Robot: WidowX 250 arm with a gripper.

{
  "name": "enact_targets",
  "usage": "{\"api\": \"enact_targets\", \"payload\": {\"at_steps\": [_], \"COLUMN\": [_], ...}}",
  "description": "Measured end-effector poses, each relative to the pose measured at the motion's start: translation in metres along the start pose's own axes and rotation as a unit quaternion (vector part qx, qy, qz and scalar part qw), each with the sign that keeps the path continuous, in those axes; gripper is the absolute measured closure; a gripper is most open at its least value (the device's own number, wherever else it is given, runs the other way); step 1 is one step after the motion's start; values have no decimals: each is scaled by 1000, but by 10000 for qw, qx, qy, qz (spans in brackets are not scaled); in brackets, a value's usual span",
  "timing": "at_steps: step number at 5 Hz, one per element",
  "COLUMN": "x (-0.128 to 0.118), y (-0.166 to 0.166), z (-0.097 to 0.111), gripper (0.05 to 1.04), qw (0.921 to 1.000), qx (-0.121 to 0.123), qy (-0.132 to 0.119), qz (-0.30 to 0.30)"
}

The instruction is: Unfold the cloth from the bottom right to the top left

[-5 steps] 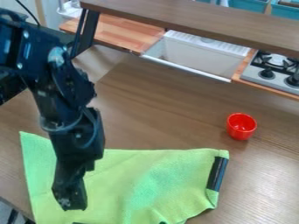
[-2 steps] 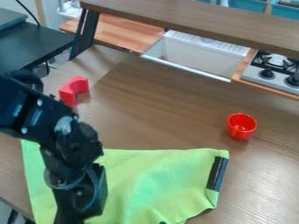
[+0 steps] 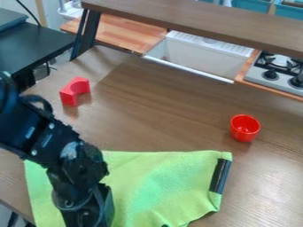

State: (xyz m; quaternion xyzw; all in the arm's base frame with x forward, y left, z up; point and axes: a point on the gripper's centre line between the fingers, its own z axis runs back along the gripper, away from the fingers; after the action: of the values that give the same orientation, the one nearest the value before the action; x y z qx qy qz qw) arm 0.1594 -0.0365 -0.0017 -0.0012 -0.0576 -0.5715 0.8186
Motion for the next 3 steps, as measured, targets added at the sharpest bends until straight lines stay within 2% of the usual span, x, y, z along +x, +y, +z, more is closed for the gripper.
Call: {"api": "enact_targets", "payload": {"at_steps": [1, 2, 3], "x": [1, 1, 0], "y": [0, 0, -4], "z": [-3, -3, -1], "gripper": [390, 698, 923], "qw": [10000, 10000, 9998], "qx": [20, 10, -139], "qy": [32, 11, -43], "qz": [-33, -69, -137]}}
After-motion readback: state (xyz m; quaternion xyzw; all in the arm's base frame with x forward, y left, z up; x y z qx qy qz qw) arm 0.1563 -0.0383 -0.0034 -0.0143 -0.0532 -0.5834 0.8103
